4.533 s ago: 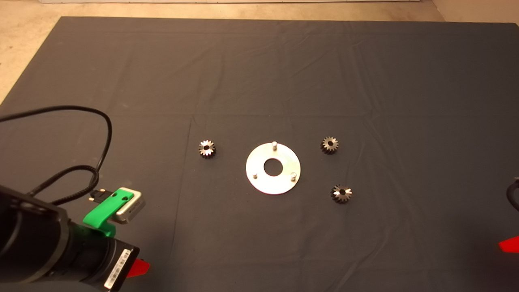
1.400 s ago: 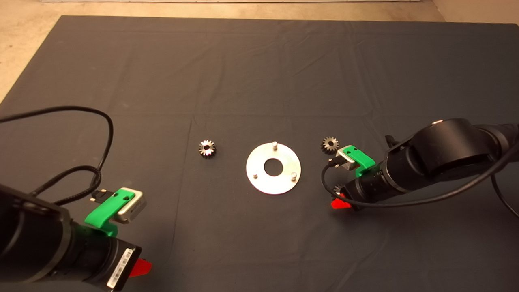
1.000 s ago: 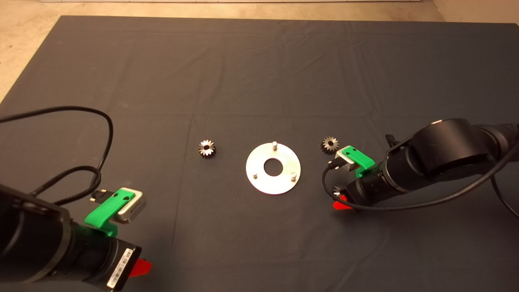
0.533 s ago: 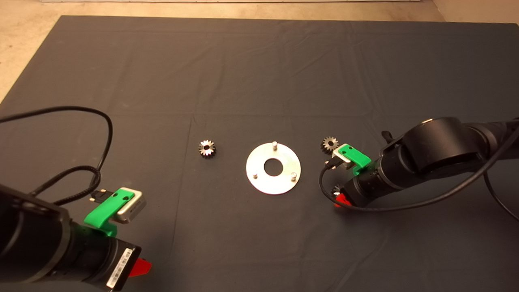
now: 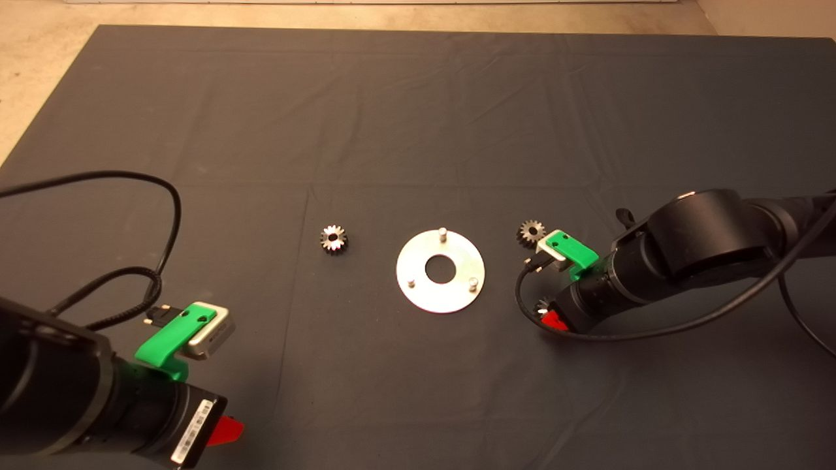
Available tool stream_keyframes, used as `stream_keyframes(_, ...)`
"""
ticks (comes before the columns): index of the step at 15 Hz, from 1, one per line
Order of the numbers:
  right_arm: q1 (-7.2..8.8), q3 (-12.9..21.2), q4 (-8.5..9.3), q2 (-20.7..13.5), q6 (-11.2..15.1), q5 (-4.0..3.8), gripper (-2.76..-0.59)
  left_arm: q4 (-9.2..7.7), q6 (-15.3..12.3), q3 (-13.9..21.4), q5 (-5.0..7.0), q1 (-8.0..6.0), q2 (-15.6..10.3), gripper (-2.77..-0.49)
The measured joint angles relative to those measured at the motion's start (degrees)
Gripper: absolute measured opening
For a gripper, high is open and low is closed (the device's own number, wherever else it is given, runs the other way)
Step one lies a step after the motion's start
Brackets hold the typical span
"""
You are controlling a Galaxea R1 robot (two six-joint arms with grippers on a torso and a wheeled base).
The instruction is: Install three planetary gears onto the carrier pins
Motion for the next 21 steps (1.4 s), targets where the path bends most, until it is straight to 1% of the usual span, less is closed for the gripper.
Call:
stream_keyframes(2,-0.48,-0.02,-0.72,-0.02,-0.05,0.0,-1.44,0.02,0.0,0.0,0.0,0.0,0.0,-1.95)
stream_keyframes(5,-0.45,-0.61,-1.71,0.0,-0.35,0.05,-1.45,0.0,0.0,0.0,0.0,0.0,-0.01,-1.95)
stream_keyframes(7,-0.45,-1.05,-1.71,0.02,-1.16,0.0,-1.53,0.0,0.0,0.0,-0.02,0.0,0.0,-1.95)
stream_keyframes(9,-0.47,-1.54,-1.71,0.61,-1.45,0.05,-1.53,0.01,0.0,0.0,-0.02,0.0,-0.01,-1.95)
stream_keyframes(10,-0.45,-1.66,-1.73,0.66,-1.51,0.2,-1.61,0.0,0.0,0.0,-0.02,0.0,-0.05,-1.95)
stream_keyframes(11,-0.45,-1.71,-1.74,0.66,-1.51,0.16,-1.66,0.02,0.0,0.0,0.0,0.0,-0.17,-1.95)
stream_keyframes(15,-0.48,-1.71,-1.74,0.94,-1.51,0.17,-1.66,0.0,0.0,0.0,-0.02,0.0,-0.17,-1.95)
stream_keyframes(17,-0.5,-1.71,-1.74,0.94,-1.51,0.2,-1.79,0.0,0.0,0.0,-0.11,0.0,-0.2,-1.95)
stream_keyframes(20,-1.09,-1.71,-1.74,0.96,-1.51,0.17,-1.79,0.0,0.0,0.0,-0.45,0.0,-0.26,-1.95)
stream_keyframes(21,-1.07,-1.72,-1.74,0.91,-1.54,0.16,-1.85,0.02,0.0,0.0,-0.45,0.0,-0.33,-1.95)
